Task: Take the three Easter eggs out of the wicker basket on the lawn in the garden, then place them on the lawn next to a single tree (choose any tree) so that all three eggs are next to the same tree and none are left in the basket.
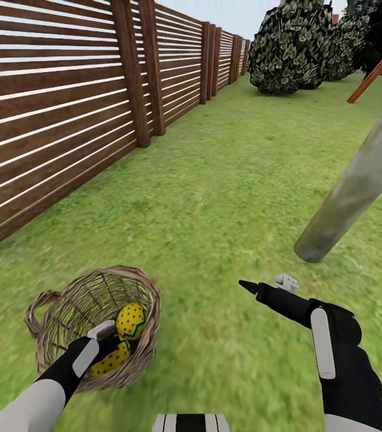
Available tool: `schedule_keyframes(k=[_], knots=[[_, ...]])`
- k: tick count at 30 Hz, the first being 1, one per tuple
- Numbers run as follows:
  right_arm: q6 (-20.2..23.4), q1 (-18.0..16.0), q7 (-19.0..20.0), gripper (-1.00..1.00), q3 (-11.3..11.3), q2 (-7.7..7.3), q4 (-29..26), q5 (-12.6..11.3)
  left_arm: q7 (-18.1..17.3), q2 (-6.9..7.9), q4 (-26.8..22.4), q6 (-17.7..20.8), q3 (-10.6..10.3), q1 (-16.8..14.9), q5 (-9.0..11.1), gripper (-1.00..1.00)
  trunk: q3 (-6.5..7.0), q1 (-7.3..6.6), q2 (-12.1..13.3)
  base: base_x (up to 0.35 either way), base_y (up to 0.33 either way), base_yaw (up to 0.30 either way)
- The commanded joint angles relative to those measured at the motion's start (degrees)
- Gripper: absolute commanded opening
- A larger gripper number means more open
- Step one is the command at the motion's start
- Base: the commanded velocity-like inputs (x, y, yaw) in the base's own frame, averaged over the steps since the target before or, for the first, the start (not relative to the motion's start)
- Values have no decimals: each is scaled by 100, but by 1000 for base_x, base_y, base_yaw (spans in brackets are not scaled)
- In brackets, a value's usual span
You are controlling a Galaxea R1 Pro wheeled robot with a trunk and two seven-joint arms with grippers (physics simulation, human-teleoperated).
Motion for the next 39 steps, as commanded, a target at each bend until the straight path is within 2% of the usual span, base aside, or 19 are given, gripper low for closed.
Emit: schedule_keyframes(k=[1,11,14,19,21,25,28,34,36,39], knots=[[31,-5,34,100,-15,6,-3,14,32,-1,-14,27,5,0,51,-100,-4,-1,-2,0,0,0],[31,-5,34,100,-15,6,-3,13,9,2,-14,27,5,0,51,-100,40,-6,1,0,0,0],[31,-5,34,100,-15,6,-3,13,8,2,-14,32,5,0,50,-100,106,-14,5,0,0,0],[31,-5,34,100,-15,6,-3,14,8,2,-14,36,5,0,47,-100,106,-14,5,0,0,0],[31,-5,34,100,-15,6,-3,13,8,2,-12,36,5,0,45,-100,151,-19,7,0,0,0],[31,-5,34,100,-15,6,-3,15,8,2,-7,36,5,0,43,-100,151,-19,7,0,0,0],[31,-5,34,100,-15,6,-3,13,15,2,-6,36,5,0,42,-100,217,-27,12,0,0,0],[31,-5,34,100,-15,6,-3,14,17,2,-6,36,5,0,42,-100,217,-27,12,0,0,0],[31,-5,34,100,-15,6,-3,13,21,2,-6,39,5,0,42,-100,262,-32,14,0,0,0],[31,-5,34,100,-15,6,-3,13,20,2,-13,177,5,0,49,-100,262,-32,14,0,0,0]])
